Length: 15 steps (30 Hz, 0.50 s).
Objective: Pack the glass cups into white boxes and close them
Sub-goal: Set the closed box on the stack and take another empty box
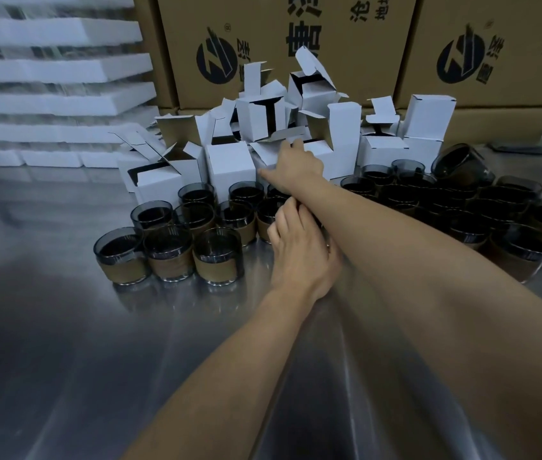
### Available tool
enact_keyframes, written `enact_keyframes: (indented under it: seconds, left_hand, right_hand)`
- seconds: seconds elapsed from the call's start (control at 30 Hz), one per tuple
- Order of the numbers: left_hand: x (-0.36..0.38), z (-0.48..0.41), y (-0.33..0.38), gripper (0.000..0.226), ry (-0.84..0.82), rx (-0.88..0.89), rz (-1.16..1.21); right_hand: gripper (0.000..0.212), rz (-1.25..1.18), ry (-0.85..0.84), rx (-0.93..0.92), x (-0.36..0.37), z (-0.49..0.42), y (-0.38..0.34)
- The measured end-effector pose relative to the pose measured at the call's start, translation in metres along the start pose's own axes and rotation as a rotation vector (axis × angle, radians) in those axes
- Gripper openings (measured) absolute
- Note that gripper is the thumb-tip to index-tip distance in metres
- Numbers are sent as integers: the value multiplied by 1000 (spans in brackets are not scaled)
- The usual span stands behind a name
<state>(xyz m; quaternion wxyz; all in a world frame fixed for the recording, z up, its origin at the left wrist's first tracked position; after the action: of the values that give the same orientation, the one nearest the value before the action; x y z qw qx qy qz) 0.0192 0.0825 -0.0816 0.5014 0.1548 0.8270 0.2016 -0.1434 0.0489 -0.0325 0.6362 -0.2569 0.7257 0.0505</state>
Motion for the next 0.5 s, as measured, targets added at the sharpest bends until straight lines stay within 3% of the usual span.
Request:
enact_keyframes:
  seconds: [0.23,0.5]
  left_hand:
    - [0,-1,-1,50,-12,-5,38]
    - [-1,-1,3,45,3,58,37]
  right_hand:
    - [72,-39,67,99,-3,2,8]
    - [63,-222,434,-110,-45,32,6]
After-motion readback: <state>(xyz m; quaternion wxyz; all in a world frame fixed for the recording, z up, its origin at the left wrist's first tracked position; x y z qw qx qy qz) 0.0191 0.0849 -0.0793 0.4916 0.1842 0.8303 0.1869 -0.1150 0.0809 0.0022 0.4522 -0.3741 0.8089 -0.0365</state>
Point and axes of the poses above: each hand's wrist, its own z-axis away from the middle knuckle, its own x-axis out of the palm, y = z × x, the point moved 5 cm from there along -z, towards the middle knuckle, and after that the axes turned 8 degrees about -y, right-handed, at the moved point
